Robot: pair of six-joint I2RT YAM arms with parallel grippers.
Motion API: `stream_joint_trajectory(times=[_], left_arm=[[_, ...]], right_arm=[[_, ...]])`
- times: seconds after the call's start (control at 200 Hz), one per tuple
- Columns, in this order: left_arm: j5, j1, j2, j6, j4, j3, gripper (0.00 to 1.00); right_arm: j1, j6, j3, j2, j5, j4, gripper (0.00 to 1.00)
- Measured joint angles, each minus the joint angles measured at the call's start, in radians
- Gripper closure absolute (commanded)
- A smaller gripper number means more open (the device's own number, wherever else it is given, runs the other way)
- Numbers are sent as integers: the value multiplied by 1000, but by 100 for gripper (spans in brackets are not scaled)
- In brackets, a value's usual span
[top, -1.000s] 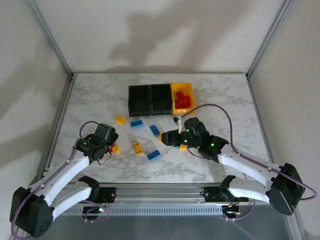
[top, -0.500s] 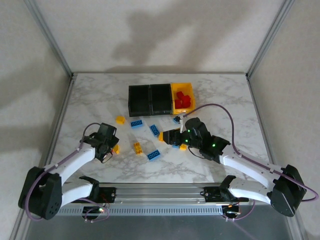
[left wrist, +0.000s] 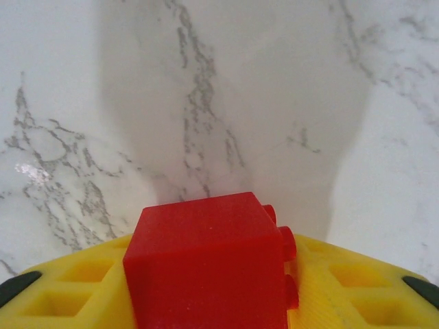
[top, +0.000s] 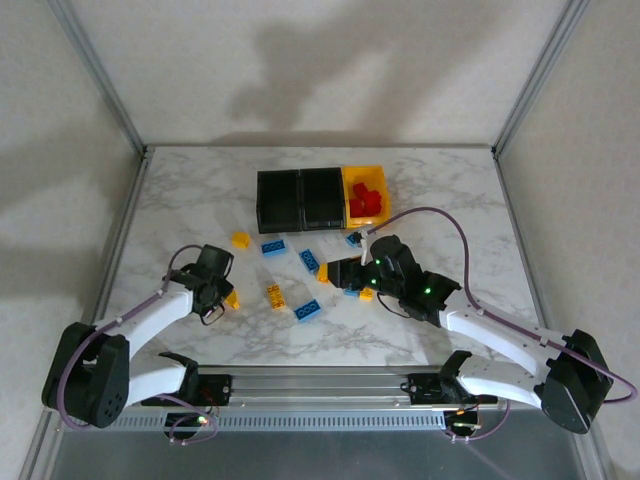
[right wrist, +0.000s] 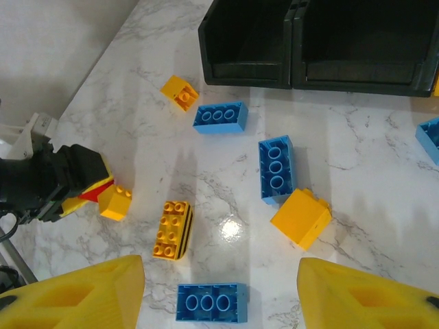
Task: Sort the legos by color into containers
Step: Pick up the lego from the middle-left of the table, then place the lego in the container.
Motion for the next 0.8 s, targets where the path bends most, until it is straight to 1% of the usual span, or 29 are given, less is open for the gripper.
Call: stream_joint_trajectory(times=[0.105,0.27,0.335,0.421,0.606,0.801], left_arm=[[3,2,-18,9,1,26,56],[16,1,-39,28,3,97,56],[24,-8,-38,34,5,133,55],[29,-40,-16,38,6,194,54],[11,-171,132,45,23,381,55],[3,-291,365,53,48,598,55]], right_arm=[[0,3,0,0,0,0,39],[-20,7,0,0,0,-11,39],[-37,10,0,-1,0,-22,39],[-64,15,0,-14,12,-39,39],[-136,40,3,-34,57,-105,39],[-203,77,3,-79,110,-200,39]])
